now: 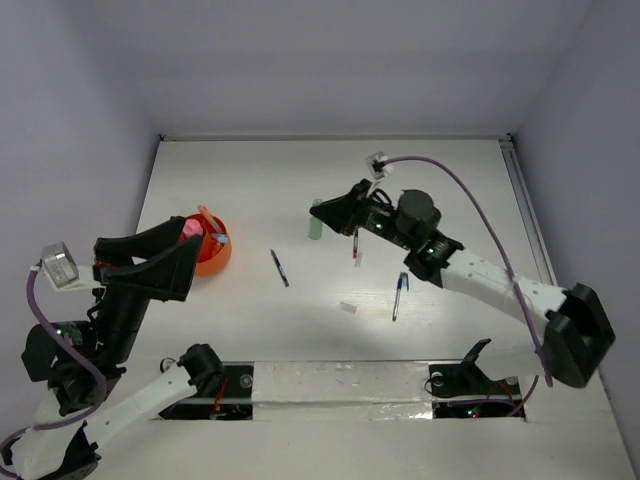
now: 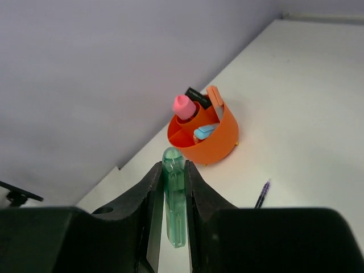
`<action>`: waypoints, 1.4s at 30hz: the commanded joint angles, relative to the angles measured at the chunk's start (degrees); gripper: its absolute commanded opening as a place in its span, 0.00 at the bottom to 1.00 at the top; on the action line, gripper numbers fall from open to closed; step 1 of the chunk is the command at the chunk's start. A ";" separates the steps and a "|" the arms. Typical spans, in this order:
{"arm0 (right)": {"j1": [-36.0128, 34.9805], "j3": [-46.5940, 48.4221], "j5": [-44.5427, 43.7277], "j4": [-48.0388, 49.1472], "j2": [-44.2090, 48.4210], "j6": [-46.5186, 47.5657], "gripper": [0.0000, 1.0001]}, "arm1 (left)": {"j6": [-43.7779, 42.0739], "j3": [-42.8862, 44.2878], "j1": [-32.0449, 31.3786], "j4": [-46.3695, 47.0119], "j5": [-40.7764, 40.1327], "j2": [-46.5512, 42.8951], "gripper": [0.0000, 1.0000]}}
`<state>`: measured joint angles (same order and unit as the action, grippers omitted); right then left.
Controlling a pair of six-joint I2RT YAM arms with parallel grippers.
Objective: Sort the stationery into containers
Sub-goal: Close the pen cap on the pen, then place the pen in the storage box.
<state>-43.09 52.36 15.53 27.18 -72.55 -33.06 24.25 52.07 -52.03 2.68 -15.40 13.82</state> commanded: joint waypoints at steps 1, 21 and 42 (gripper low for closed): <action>-5.14 6.15 1.09 4.89 -12.39 2.65 0.00 | -6.13 2.85 0.09 -12.67 -9.10 1.64 0.99; -15.36 48.79 0.20 10.26 -55.67 11.78 0.00 | -14.93 -6.37 10.18 -8.93 -13.63 -0.82 0.99; -16.94 54.35 -1.29 11.84 -64.47 17.23 0.00 | -14.06 -8.57 26.01 -4.26 3.27 -0.20 0.99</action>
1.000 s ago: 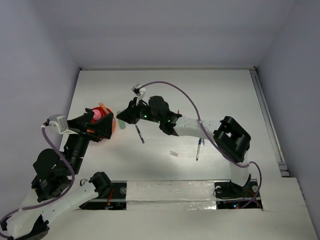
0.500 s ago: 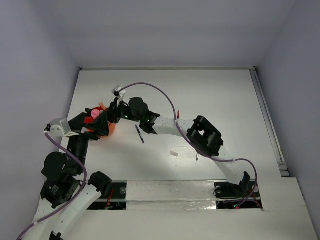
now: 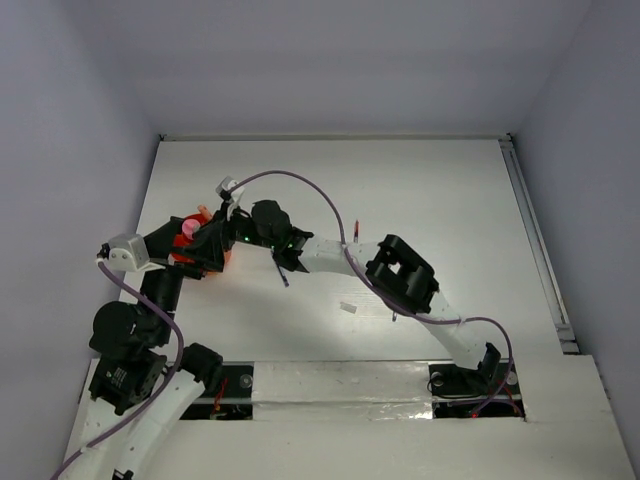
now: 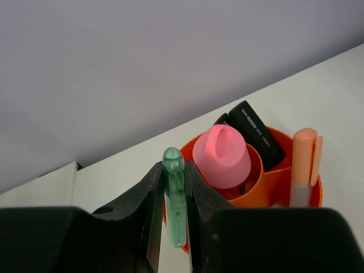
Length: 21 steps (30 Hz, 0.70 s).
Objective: Sort the stationery into containers
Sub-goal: Place the pen in the storage box.
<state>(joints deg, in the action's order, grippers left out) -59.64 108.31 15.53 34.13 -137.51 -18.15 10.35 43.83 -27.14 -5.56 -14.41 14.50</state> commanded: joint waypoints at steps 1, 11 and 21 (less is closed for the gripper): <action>-0.39 -1.96 -1.47 4.98 0.58 2.59 0.00 | -0.15 -0.33 1.12 4.07 2.46 -0.79 0.99; -0.39 -2.84 -3.31 6.30 -0.56 4.53 0.00 | 0.02 -0.50 3.84 4.33 5.10 -0.26 0.99; 0.13 -7.50 -7.53 8.67 1.28 7.17 0.00 | 0.11 -0.59 4.90 4.60 6.42 0.09 0.99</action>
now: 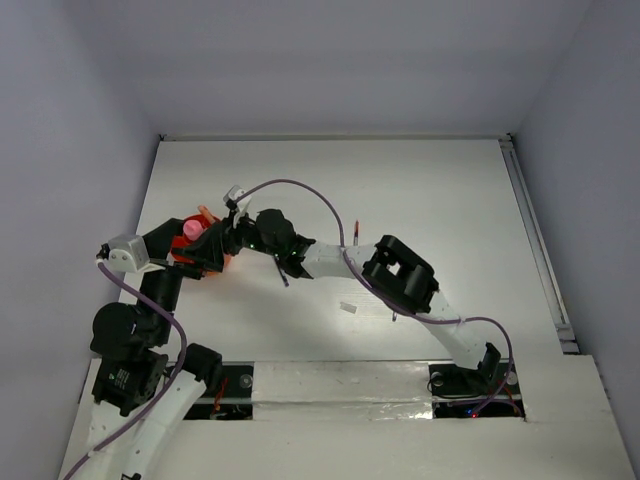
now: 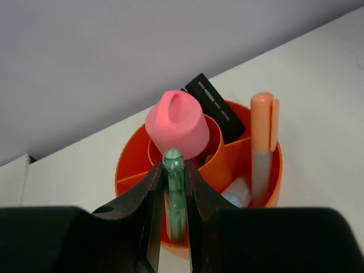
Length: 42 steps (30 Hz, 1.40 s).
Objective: Sort the stationery into containers
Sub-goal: Place the pen in the storage box.
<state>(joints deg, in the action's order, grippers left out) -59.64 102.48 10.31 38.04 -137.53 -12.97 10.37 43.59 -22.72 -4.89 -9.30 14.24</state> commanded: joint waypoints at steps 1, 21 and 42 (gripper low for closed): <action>0.13 -2.01 -2.48 5.11 1.39 1.99 0.00 | 0.09 -0.35 0.48 3.92 1.39 0.44 0.99; 0.66 -4.57 -2.22 3.01 6.48 2.78 0.70 | 0.70 -0.44 4.88 4.53 4.90 1.67 0.99; 4.00 -37.68 -13.45 -22.73 43.64 -2.75 0.00 | 5.27 0.17 5.41 4.44 12.98 7.64 0.99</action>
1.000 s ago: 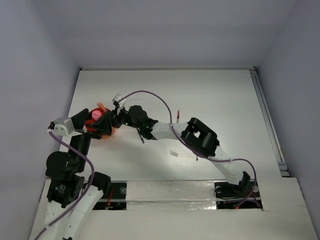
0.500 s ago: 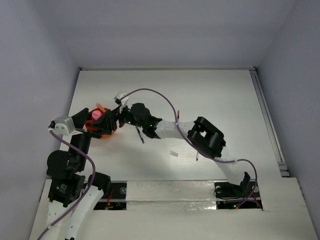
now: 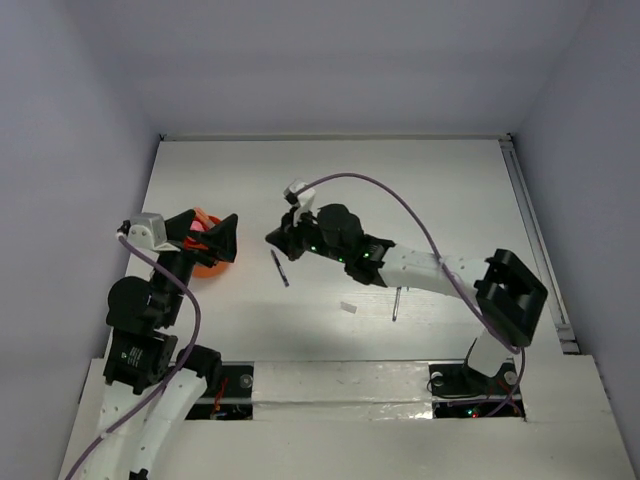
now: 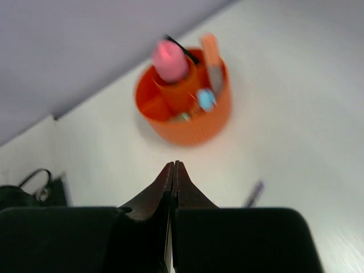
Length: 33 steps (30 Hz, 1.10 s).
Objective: Sort the stationery into containers
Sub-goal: Place the pen in the storage box, then pick up the pen from the center of the board.
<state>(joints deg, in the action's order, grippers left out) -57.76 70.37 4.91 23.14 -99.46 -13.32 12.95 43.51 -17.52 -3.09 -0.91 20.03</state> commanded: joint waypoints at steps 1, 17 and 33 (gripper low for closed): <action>2.82 -7.16 -8.33 -9.06 6.81 -3.11 0.00 | 3.30 0.26 0.20 2.74 5.21 2.64 0.99; 12.92 -17.70 -20.73 -36.75 20.43 -11.80 0.54 | 6.39 -1.23 0.20 3.27 10.92 2.73 0.99; 15.66 -31.43 -24.77 -55.83 34.69 -31.59 0.48 | 22.83 -13.62 0.20 26.22 29.84 7.65 0.99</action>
<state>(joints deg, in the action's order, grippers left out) -42.68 39.40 -19.53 -30.52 -65.28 -41.08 32.49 29.85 -17.52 14.35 27.66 26.98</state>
